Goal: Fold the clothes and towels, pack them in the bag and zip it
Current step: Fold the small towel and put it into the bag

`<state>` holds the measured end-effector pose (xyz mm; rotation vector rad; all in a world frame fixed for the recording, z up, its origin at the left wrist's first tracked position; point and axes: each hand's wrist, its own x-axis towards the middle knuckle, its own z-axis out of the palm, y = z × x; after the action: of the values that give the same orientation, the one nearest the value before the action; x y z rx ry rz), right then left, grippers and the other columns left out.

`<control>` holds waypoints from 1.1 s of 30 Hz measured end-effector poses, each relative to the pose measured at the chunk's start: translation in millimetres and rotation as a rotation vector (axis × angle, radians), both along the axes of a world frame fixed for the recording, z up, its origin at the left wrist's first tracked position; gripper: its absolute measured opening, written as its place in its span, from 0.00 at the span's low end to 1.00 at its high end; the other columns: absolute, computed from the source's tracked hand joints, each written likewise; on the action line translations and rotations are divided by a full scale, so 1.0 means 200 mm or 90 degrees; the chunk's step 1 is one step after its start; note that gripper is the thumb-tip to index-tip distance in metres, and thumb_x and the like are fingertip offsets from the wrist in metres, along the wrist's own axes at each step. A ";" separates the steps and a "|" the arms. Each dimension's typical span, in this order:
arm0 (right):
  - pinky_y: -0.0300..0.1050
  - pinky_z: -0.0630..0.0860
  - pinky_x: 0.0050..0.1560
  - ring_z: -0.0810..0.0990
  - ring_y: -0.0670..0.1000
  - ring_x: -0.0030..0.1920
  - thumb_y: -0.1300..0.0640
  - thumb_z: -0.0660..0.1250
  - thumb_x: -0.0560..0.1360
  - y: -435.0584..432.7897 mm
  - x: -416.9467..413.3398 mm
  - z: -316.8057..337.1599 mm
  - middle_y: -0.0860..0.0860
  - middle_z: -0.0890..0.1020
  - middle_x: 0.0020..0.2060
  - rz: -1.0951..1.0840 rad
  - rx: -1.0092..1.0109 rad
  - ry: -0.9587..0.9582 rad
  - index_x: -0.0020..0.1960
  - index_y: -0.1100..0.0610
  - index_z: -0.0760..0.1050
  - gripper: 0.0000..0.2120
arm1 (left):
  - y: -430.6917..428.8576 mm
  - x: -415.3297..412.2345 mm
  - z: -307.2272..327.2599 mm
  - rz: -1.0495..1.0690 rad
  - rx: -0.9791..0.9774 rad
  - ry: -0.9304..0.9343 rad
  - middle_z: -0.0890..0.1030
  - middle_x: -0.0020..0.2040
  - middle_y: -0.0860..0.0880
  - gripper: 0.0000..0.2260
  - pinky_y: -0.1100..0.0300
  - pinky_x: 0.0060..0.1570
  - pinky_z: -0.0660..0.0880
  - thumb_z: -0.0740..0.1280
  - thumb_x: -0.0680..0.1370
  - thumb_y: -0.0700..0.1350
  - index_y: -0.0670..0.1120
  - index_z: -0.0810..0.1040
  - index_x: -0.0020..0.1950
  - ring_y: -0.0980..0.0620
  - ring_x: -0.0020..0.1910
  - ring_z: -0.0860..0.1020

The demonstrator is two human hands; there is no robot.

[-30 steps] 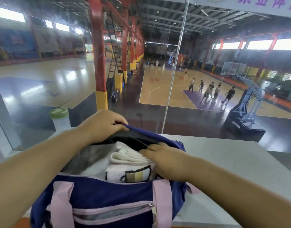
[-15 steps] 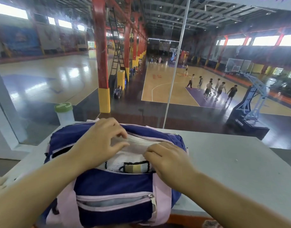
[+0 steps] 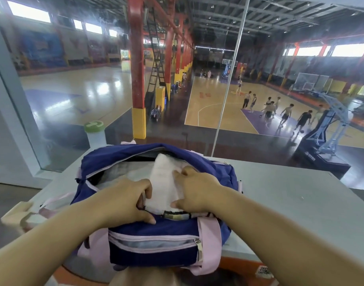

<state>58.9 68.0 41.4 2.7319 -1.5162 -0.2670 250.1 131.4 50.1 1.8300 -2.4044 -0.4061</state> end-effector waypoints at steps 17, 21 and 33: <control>0.55 0.75 0.53 0.74 0.52 0.54 0.43 0.61 0.76 0.10 -0.15 0.04 0.50 0.76 0.55 0.010 -0.041 -0.086 0.58 0.53 0.75 0.17 | 0.01 -0.02 0.06 -0.125 -0.021 0.091 0.76 0.46 0.59 0.04 0.62 0.53 0.72 0.70 0.73 0.50 0.56 0.78 0.46 0.62 0.47 0.73; 0.47 0.71 0.63 0.74 0.50 0.58 0.42 0.60 0.77 0.15 -0.26 0.04 0.47 0.78 0.59 0.000 0.050 -0.117 0.63 0.49 0.75 0.19 | 0.01 -0.03 0.06 -0.147 0.034 0.178 0.78 0.48 0.59 0.06 0.60 0.56 0.72 0.67 0.75 0.46 0.57 0.75 0.43 0.61 0.49 0.75; 0.46 0.68 0.66 0.72 0.50 0.65 0.40 0.44 0.80 0.22 -0.31 0.09 0.44 0.73 0.68 0.058 0.158 -0.012 0.72 0.43 0.64 0.23 | 0.01 0.00 0.07 -0.119 0.017 0.276 0.81 0.51 0.55 0.03 0.56 0.57 0.75 0.65 0.77 0.47 0.55 0.75 0.48 0.58 0.52 0.78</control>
<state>-2.5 112.7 59.7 2.9897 -1.4479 -0.4585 249.3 132.7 64.9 1.3518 -2.2712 -0.7653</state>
